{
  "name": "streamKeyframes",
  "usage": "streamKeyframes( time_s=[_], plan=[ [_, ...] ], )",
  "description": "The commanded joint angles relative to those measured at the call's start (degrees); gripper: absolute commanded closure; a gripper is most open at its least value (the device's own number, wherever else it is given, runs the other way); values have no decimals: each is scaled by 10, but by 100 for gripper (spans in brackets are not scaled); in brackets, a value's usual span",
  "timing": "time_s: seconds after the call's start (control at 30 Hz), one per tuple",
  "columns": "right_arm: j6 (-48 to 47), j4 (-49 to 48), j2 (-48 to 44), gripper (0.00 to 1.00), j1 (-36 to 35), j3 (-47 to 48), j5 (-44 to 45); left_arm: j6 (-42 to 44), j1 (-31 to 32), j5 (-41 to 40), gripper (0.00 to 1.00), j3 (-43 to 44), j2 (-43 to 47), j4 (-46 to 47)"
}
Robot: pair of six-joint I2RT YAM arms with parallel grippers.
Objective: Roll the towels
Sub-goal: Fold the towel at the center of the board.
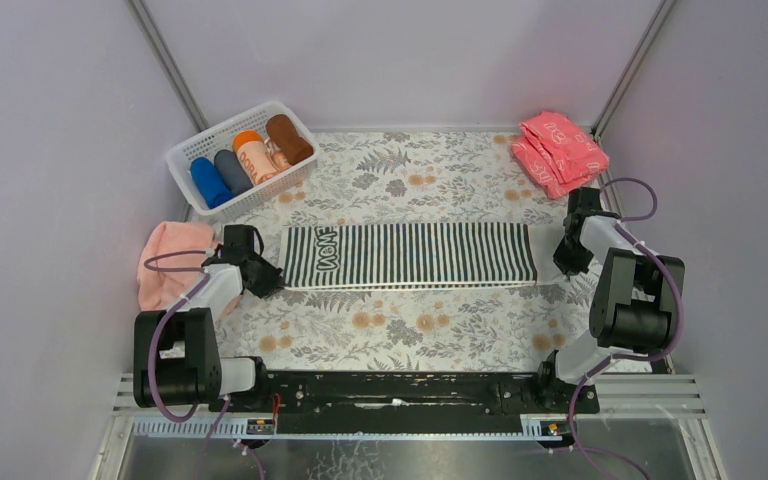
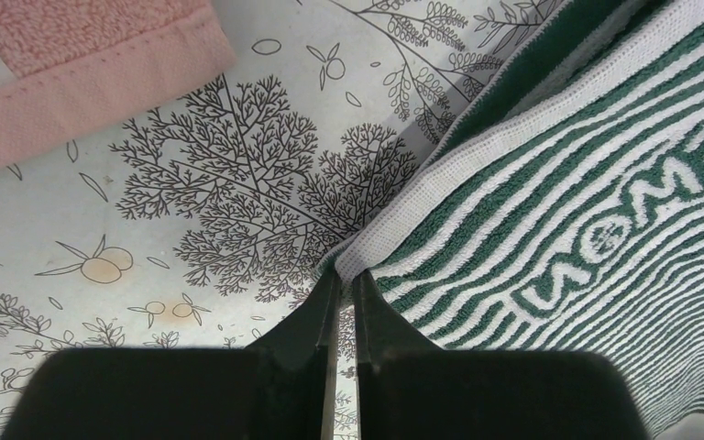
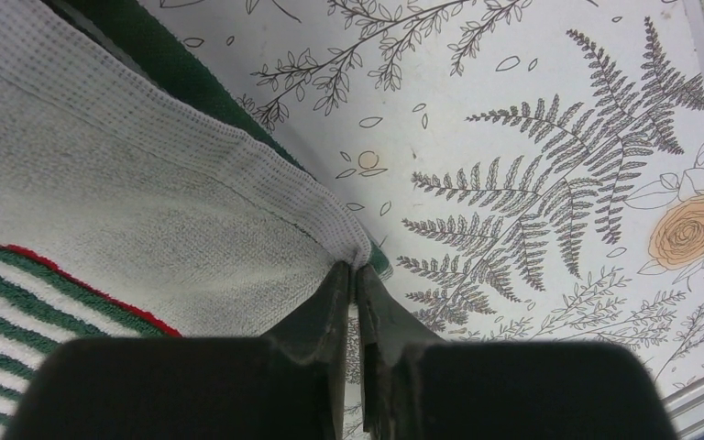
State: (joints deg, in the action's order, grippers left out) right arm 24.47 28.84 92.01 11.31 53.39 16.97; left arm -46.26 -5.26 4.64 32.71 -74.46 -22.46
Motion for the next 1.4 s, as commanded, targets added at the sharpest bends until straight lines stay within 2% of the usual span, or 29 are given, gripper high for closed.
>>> streamKeyframes(
  time_s=[0.0,0.13,0.23,0.27,0.37,0.47,0.6,0.8,0.93,1.1,1.23,1.37],
  plan=[
    [4,5,-5,85,4,9,9,-3,-2,-42,98,-2,-10,11],
    [3,3,1,78,4,10,9,-3,-2,-51,95,-1,0,5],
    [3,7,-3,65,3,16,5,-2,-1,-49,90,0,5,1],
    [3,10,-6,61,4,19,5,-1,-2,-46,88,1,6,-1],
    [2,19,-25,52,4,30,4,0,-2,-45,72,4,13,-6],
    [-1,28,-45,45,3,43,-2,0,-2,-37,68,10,22,-14],
    [-7,41,-70,38,4,63,-4,8,-2,-35,58,24,46,-40],
    [-13,51,-114,26,4,83,5,30,-2,-38,53,64,96,-93],
    [-26,9,-136,24,4,70,-64,48,5,-28,51,94,115,-101],
    [-42,-71,-115,24,4,58,-225,44,79,-11,49,146,59,-57],
    [-44,-114,-79,25,4,58,-281,43,137,-32,48,200,-38,-18],
    [-31,-139,-37,25,4,71,-309,38,154,-48,49,242,-145,8]
  ],
)
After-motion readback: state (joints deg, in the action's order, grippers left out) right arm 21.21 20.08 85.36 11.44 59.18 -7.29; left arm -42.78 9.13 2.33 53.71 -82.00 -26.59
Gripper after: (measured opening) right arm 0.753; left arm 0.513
